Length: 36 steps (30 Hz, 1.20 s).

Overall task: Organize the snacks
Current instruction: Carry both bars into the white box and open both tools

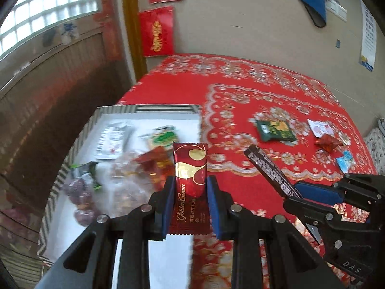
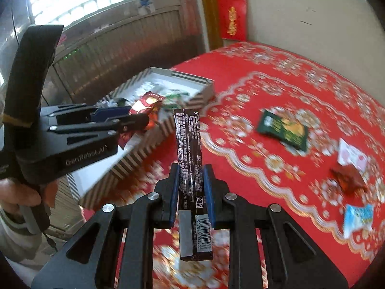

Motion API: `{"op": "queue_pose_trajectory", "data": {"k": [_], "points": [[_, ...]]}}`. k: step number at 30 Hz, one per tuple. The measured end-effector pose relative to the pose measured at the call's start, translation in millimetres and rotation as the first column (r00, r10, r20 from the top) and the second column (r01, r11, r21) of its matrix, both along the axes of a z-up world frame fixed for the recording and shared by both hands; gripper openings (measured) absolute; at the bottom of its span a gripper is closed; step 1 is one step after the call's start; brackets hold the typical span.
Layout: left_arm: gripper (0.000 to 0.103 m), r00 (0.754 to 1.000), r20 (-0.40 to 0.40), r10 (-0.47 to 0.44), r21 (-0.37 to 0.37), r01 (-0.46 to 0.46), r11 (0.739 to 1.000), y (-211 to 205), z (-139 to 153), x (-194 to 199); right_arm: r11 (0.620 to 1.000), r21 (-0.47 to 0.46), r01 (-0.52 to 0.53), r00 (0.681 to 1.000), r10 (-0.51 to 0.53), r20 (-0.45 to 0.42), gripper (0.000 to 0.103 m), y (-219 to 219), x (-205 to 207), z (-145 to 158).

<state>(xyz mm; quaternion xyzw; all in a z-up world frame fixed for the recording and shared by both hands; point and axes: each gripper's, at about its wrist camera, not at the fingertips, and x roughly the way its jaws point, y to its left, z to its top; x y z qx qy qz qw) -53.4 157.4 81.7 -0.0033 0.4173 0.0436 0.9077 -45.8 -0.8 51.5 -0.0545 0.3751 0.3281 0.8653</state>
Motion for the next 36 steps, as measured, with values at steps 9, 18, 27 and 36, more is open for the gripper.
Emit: {"op": "queue_pose_trajectory", "data": {"k": [9, 18, 27, 36], "points": [[0.029, 0.995, 0.003, 0.095, -0.006, -0.095, 0.995, 53, -1, -13, 0.997, 0.005, -0.076, 0.997, 0.076, -0.003, 0.019, 58, 9, 10], [0.029, 0.982, -0.012, 0.191, -0.018, -0.191, 0.981, 99, -11, -25, 0.992, -0.011, -0.130, 0.992, 0.130, -0.007, 0.019, 107, 23, 15], [0.029, 0.975, -0.018, 0.222, -0.023, -0.222, 0.975, 116, -20, -29, 0.990, -0.007, -0.143, 0.989, 0.142, -0.033, 0.019, 142, 40, 12], [0.029, 0.970, -0.015, 0.241, -0.018, -0.242, 0.970, 128, -23, -30, 0.990, -0.011, -0.137, 0.989, 0.136, -0.065, 0.019, 163, 51, 2]]}}
